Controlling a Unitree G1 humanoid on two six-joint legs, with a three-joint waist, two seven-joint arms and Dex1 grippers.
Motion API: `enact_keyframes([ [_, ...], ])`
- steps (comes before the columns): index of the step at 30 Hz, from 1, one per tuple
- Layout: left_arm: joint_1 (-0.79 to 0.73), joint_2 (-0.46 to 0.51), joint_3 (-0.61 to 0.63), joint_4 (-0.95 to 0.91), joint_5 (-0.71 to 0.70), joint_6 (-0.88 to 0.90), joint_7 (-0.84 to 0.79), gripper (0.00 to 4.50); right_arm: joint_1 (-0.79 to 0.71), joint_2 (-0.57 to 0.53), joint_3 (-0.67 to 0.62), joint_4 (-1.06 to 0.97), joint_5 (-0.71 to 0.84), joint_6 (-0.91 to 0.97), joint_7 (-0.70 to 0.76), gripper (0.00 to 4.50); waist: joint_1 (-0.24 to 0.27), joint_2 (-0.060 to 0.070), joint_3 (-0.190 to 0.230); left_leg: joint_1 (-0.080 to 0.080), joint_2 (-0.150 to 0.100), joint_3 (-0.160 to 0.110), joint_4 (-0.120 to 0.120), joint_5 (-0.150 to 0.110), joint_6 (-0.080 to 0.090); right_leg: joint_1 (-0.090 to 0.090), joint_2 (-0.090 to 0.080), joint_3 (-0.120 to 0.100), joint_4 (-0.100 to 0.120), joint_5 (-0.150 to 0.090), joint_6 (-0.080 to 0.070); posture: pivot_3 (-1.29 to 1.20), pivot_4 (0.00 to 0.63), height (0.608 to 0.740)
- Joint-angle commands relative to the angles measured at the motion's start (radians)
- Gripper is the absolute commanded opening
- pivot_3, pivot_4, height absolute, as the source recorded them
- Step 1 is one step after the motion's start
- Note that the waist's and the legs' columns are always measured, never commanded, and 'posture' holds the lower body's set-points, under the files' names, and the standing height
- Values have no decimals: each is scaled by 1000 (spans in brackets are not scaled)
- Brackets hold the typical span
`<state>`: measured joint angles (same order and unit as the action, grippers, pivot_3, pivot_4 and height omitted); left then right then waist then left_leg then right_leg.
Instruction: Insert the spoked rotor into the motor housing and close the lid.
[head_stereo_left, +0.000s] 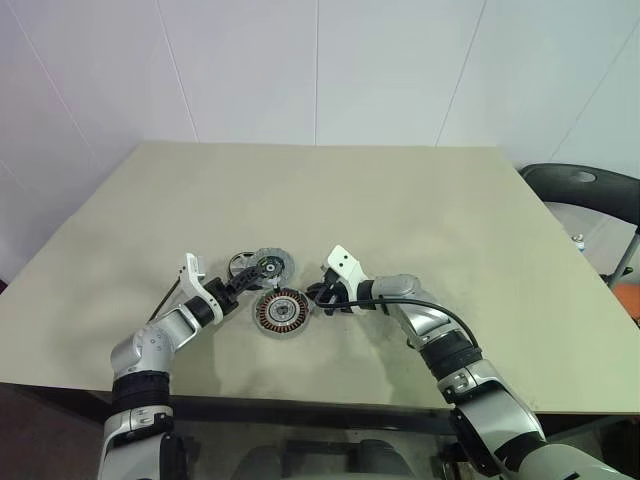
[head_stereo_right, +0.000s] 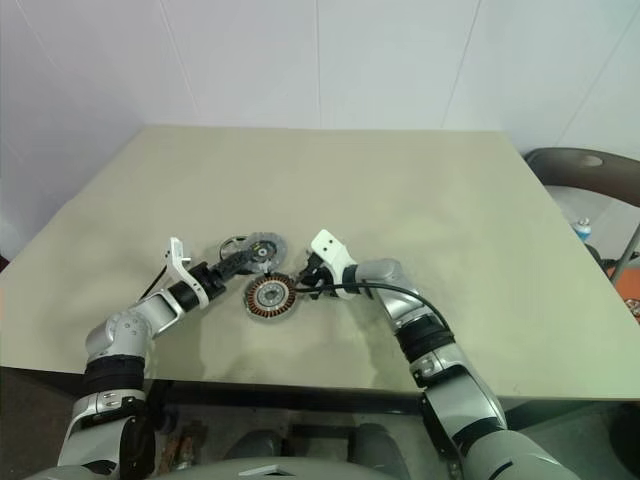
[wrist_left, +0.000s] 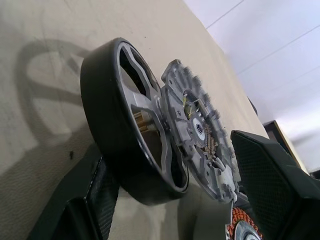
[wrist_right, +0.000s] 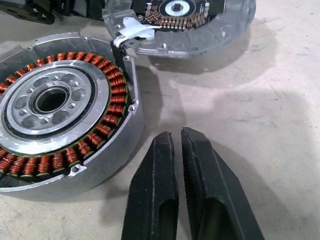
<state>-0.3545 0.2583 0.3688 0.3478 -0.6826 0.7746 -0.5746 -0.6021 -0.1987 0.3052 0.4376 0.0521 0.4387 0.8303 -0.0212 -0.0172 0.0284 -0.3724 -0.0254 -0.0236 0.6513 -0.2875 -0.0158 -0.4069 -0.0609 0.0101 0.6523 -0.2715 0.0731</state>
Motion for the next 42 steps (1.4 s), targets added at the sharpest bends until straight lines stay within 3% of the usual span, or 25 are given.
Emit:
enact_keyframes([
  [1,-11,24,27,27,18,-38,33,3602,-9,2,-6,-22,1,-10,0,327,0,0,0,0,0,0,0,0,0,0,0,0,0,0,0,0,0,740],
  [14,-55,56,1,162,96,-171,87,3602,-8,5,-11,-19,-4,-14,-16,327,-4,0,-1,3,0,0,0,1,-1,2,1,0,2,0,0,0,0,740],
  [19,-54,62,-10,166,85,-150,52,2379,-7,4,-14,-20,-4,-15,-23,327,-12,1,-1,5,0,-1,0,1,-1,3,2,1,3,0,0,0,0,740],
  [23,-55,62,-7,168,84,-149,44,2379,-7,3,-15,-19,-3,-15,-25,327,-20,1,-2,7,0,-1,0,1,-1,5,2,1,3,0,0,0,0,740],
  [27,-55,65,4,161,70,-132,38,1682,-3,3,-13,-19,-3,-15,-23,327,-20,0,-2,7,0,-1,-1,1,-1,5,2,1,3,0,0,0,0,740],
  [42,-56,72,17,135,59,-113,53,1682,-14,10,-7,-2,-7,-25,-18,327,-22,0,-2,8,0,-1,-1,1,-1,6,2,1,2,0,0,0,0,740],
])
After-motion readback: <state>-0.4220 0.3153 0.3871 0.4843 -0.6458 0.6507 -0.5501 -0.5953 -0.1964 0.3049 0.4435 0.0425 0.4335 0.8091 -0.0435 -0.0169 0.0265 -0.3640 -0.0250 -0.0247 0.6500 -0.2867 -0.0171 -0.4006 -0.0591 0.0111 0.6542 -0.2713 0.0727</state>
